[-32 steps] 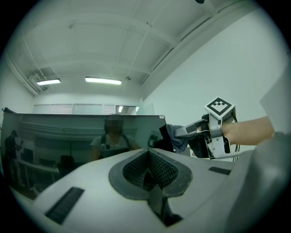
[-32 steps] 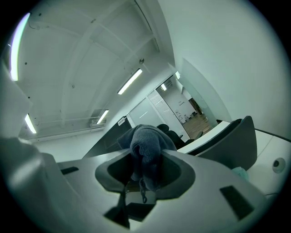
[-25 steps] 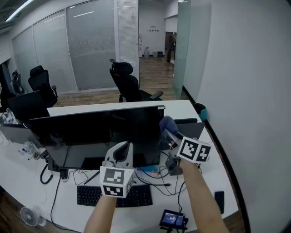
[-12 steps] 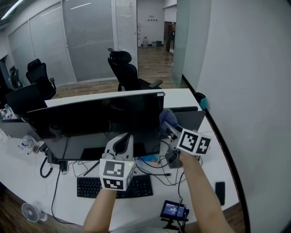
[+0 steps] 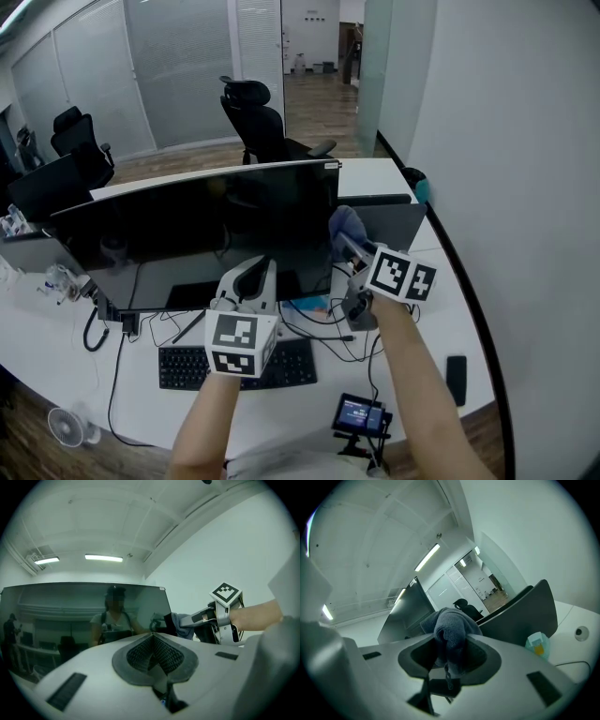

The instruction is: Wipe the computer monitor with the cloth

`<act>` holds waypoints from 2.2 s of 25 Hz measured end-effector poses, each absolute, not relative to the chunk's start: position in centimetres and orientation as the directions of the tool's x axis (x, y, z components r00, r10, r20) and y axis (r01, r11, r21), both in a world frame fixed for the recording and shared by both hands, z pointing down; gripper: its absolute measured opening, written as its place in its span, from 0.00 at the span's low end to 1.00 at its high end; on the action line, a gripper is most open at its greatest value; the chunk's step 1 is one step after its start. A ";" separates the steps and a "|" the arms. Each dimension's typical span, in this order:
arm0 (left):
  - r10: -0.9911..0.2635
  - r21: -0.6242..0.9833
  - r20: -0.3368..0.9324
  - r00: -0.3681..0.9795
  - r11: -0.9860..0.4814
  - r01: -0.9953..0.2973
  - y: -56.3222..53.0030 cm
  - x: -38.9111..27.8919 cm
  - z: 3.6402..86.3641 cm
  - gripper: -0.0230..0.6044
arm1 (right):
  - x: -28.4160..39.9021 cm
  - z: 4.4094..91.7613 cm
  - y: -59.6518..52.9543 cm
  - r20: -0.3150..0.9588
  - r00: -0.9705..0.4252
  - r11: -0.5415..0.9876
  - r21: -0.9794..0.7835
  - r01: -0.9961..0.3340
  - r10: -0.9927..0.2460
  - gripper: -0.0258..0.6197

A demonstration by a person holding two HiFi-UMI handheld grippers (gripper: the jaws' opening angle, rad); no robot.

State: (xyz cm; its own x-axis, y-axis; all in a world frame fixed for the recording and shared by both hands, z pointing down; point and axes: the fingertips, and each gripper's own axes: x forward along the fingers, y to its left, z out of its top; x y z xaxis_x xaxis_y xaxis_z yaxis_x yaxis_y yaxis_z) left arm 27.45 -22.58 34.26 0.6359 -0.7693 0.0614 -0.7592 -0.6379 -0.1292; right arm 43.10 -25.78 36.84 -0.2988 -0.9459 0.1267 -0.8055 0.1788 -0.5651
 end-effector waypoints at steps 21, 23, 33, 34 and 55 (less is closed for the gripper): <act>-0.751 -0.127 0.105 0.652 -0.660 -0.740 -22.0 28.0 37.7 0.05 | 42.8 42.0 -24.7 0.189 -0.297 0.128 -0.604 -0.786 -0.936 0.25; -0.748 -0.127 0.099 0.656 -0.664 -0.737 -21.8 28.0 38.1 0.05 | 42.8 42.4 -24.7 0.195 -0.300 0.126 -0.605 -0.786 -0.934 0.25; -0.743 -0.108 0.083 0.664 -0.669 -0.735 -21.2 28.0 39.3 0.05 | 43.0 43.9 -24.5 0.206 -0.302 0.112 -0.626 -0.772 -0.931 0.25; -0.743 -0.103 0.080 0.664 -0.669 -0.736 -21.2 28.1 39.3 0.05 | 43.0 44.0 -24.5 0.207 -0.303 0.112 -0.627 -0.771 -0.930 0.25; -0.730 -0.059 0.108 0.675 -0.682 -0.729 -20.8 28.3 41.6 0.05 | 43.1 48.9 -24.1 0.298 -0.309 0.045 -0.651 -0.758 -0.903 0.25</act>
State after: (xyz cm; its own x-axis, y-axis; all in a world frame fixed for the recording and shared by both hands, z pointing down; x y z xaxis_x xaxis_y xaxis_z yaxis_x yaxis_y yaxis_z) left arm 28.33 -20.81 41.59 0.6750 -0.7300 0.1076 -0.7287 -0.6824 -0.0586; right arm 43.11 -24.12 48.90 -0.3095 -0.9031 0.2976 -0.7579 0.0452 -0.6509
